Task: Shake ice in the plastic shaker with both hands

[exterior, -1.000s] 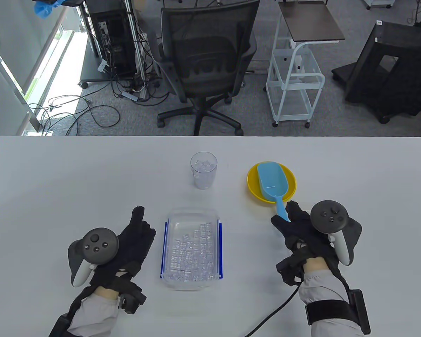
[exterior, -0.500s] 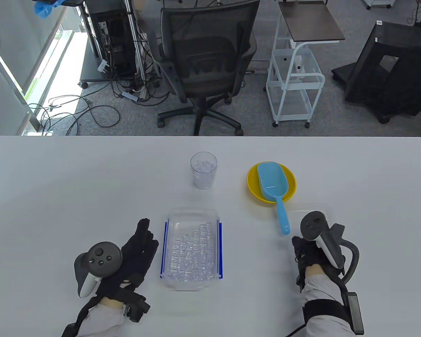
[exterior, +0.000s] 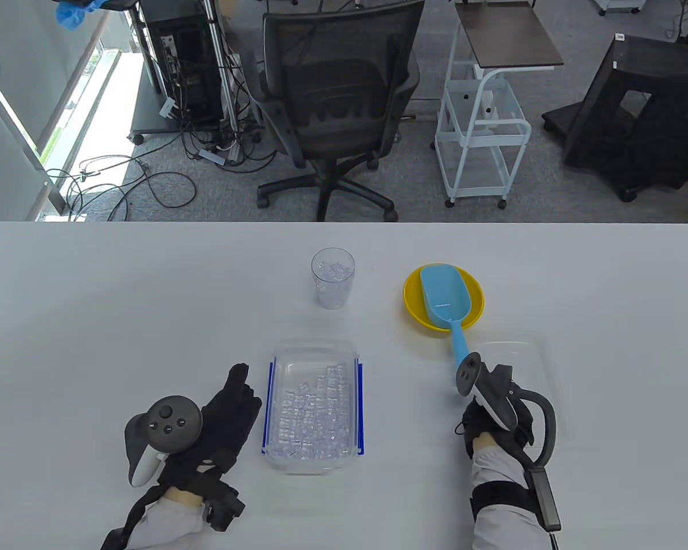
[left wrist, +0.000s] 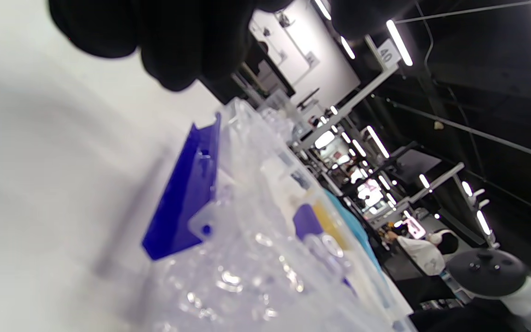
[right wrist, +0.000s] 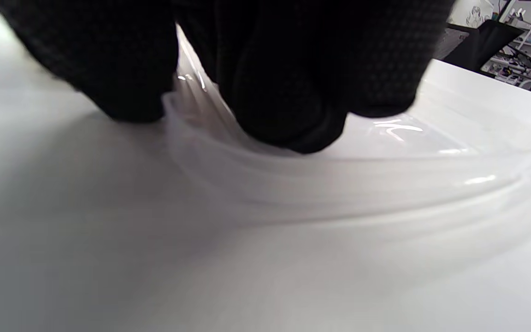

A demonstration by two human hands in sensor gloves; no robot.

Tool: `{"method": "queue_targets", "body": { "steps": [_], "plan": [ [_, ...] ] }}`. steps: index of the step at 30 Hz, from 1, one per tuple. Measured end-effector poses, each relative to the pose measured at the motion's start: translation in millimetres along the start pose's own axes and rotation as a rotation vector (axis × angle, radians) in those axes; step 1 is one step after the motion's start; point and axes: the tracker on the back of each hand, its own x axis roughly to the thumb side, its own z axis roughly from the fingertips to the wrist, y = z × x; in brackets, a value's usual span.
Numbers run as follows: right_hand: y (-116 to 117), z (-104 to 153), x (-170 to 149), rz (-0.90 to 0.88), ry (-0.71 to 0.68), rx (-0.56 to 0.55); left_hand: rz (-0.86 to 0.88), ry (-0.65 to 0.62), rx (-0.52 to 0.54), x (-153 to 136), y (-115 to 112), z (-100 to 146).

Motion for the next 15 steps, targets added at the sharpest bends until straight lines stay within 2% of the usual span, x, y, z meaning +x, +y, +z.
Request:
{"method": "queue_targets", "body": {
  "steps": [7, 12, 15],
  "plan": [
    [0.5, 6.6, 7.8, 0.121, 0.003, -0.108, 0.010, -0.008, 0.005, 0.0, 1.3, 1.7],
    [-21.9, 12.8, -0.3, 0.175, 0.057, -0.171, 0.015, -0.010, 0.006, -0.2, 2.0, 2.1],
    [-41.9, 16.1, -14.6, 0.120, 0.099, -0.195, 0.018, -0.009, 0.003, -0.7, 1.6, 1.8]
  ]
}}
